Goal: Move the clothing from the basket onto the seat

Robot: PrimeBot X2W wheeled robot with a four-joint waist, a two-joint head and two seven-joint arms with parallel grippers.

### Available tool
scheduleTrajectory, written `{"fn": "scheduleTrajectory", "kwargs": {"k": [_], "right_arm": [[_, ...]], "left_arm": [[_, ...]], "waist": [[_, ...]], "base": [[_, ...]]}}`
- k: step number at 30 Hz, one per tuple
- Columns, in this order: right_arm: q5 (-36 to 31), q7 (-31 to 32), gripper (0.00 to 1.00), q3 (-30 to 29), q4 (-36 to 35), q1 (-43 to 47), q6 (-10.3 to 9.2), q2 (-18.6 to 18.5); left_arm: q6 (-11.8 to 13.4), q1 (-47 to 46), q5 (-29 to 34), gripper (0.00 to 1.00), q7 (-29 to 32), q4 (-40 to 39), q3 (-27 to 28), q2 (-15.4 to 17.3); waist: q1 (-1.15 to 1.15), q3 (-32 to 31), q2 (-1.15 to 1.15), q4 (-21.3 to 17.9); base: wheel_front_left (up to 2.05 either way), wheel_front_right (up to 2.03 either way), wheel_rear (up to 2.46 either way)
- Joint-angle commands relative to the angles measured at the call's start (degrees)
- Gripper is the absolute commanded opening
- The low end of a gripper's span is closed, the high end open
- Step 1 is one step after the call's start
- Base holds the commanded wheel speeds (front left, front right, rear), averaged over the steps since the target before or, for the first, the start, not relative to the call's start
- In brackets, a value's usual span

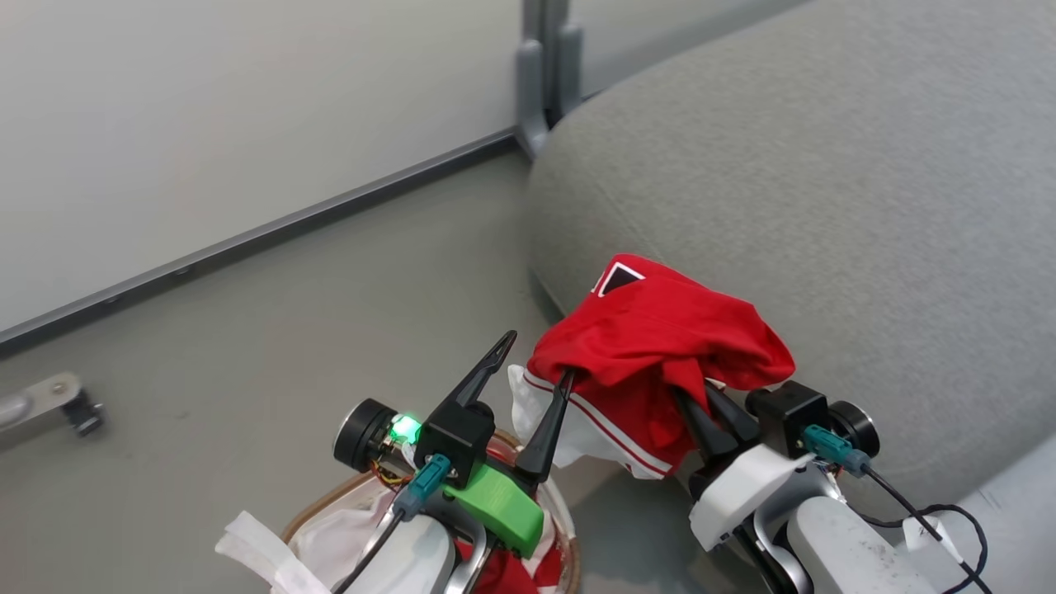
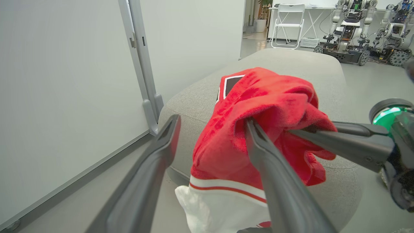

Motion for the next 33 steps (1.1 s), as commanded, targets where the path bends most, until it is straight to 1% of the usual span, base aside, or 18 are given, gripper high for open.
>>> {"fn": "scheduleTrajectory", "kwargs": {"k": [1, 6, 10, 14, 18, 20, 23, 28, 33], "right_arm": [[-0.37, -0.13, 0.0, -0.51, -0.44, 0.86, -0.08, -0.04], [-1.16, -0.13, 0.0, -3.35, -2.32, 1.55, -0.08, -0.53], [-1.24, -0.13, 0.0, -5.44, -2.77, -0.32, -0.08, -1.14], [-2.2, -0.13, 0.0, -5.27, -2.17, -5.2, -0.08, -2.95], [-2.78, -0.13, 0.0, -5.37, -1.08, -13.18, -0.08, -5.49], [-3.41, -0.13, 0.0, -6.24, 0.04, -17.61, -0.08, -7.77], [-4.47, -0.13, 0.0, -6.84, 1.51, -24.26, -0.08, -10.15], [-5.82, -0.13, 0.0, -10.34, 5.03, -34.23, -0.08, -14.43], [-7.27, -0.13, 0.0, -14.58, 9.26, -40.78, -0.08, -17.53]], "left_arm": [[-0.5, -0.53, 0.7, 1.0, -0.04, 0.44, 0.23, 0.3], [-1.79, -2.18, 0.94, 1.0, -0.03, 1.37, -0.73, 0.35], [-2.35, -3.28, 1.08, 1.0, -0.03, 2.2, -1.4, 0.34], [-2.52, -3.96, 1.65, 1.0, -0.04, 3.29, -1.29, 0.33], [-2.21, -4.41, 2.87, 1.0, -0.03, 4.26, -0.01, 0.4], [-2.56, -5.24, 3.8, 1.0, -0.04, 4.47, 0.36, 0.43], [-2.86, -6.25, 5.09, 1.0, -0.03, 4.8, 0.8, 1.01], [-3.38, -8.75, 6.48, 1.0, -0.03, 5.17, 1.02, 1.28], [-3.65, -10.78, 7.83, 1.0, -0.04, 5.03, 0.43, 1.46]], "waist": [[0.0, 3.49, 0.43, -8.29], [0.0, 5.48, 0.43, -9.13], [0.0, 7.24, 0.43, -9.31], [0.0, 9.75, 0.43, -9.18], [0.0, 12.95, 0.43, -8.79], [0.0, 15.38, 0.43, -7.07], [0.0, 18.77, 0.43, -4.91], [0.0, 24.33, 0.43, -0.75], [0.0, 28.89, 0.43, 3.35]], "base": [[0.0, 0.0, 0.0], [0.0, 0.0, 0.0], [0.0, 0.0, 0.0], [0.0, 0.0, 0.0], [0.0, 0.0, 0.0], [0.0, 0.0, 0.0], [0.0, 0.0, 0.0], [0.0, 0.0, 0.0], [0.0, 0.0, 0.0]]}}
